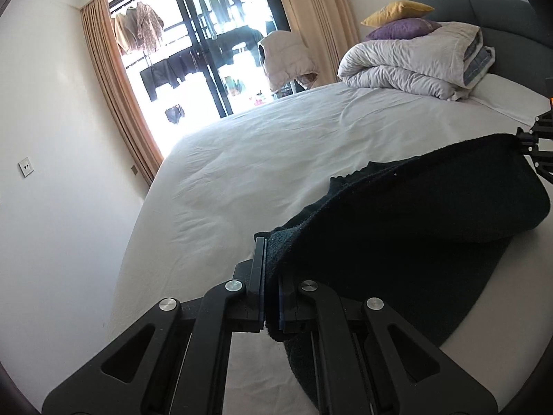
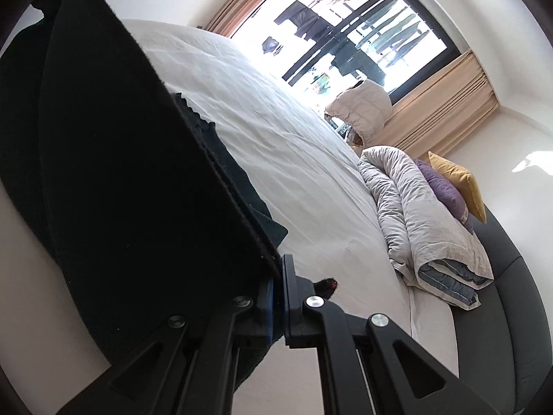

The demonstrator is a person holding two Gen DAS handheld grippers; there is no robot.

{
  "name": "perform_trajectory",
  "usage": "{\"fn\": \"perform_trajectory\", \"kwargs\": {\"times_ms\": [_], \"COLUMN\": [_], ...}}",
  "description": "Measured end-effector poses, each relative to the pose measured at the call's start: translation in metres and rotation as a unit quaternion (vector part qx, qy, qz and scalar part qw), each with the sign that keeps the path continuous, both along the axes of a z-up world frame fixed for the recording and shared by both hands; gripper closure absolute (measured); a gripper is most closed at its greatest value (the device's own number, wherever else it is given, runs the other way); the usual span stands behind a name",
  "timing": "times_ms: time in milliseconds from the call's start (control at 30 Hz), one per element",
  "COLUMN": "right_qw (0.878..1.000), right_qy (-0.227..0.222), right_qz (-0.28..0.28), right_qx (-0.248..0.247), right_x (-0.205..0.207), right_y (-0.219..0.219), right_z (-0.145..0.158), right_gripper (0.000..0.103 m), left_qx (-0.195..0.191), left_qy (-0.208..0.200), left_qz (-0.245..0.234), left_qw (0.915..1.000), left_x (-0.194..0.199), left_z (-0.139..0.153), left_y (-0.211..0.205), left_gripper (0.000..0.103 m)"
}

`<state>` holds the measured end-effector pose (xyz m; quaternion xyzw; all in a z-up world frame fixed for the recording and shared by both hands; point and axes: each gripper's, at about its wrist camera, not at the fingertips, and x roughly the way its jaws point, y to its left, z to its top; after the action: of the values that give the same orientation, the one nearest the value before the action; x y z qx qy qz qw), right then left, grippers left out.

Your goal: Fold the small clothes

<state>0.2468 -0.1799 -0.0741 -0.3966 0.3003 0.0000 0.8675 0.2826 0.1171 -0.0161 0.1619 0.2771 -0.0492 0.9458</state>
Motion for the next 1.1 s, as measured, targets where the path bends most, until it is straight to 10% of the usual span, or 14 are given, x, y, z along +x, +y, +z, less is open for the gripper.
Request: {"fn": "perform_trajectory", "kwargs": {"times_ms": [667,867,1000,1100], "right_qw": [0.992,0.988,0.988,0.979], "right_qy": [0.121,0.118,0.085,0.055], "right_qz": [-0.044,-0.082,-0.113,-0.142], "right_qx": [0.015,0.046,0.065,0.132], "right_x": [0.182,0.205,0.207,0.197], "right_y": [-0.011,-0.019,-0.032,-0.058], "right_z": [-0.05,-0.062,-0.05,-0.025], "right_gripper": [0.099,0.08,0.026,0.026], "left_qx": [0.02,0.039,0.02,0.001], "left_qy": [0.119,0.141,0.149,0.14], "left_qz": [0.027,0.039,0.05,0.062], "left_qw": [0.9923,0.9885,0.9875,0.9882], "left_x": [0.172,0.205,0.213,0.208], "left_z": [-0.09,-0.116,-0.117,-0.105], "left_y": [0.003,-0.005,-0.004,0.014], "left_gripper": [0.1,0.094,0.087,0.042]}}
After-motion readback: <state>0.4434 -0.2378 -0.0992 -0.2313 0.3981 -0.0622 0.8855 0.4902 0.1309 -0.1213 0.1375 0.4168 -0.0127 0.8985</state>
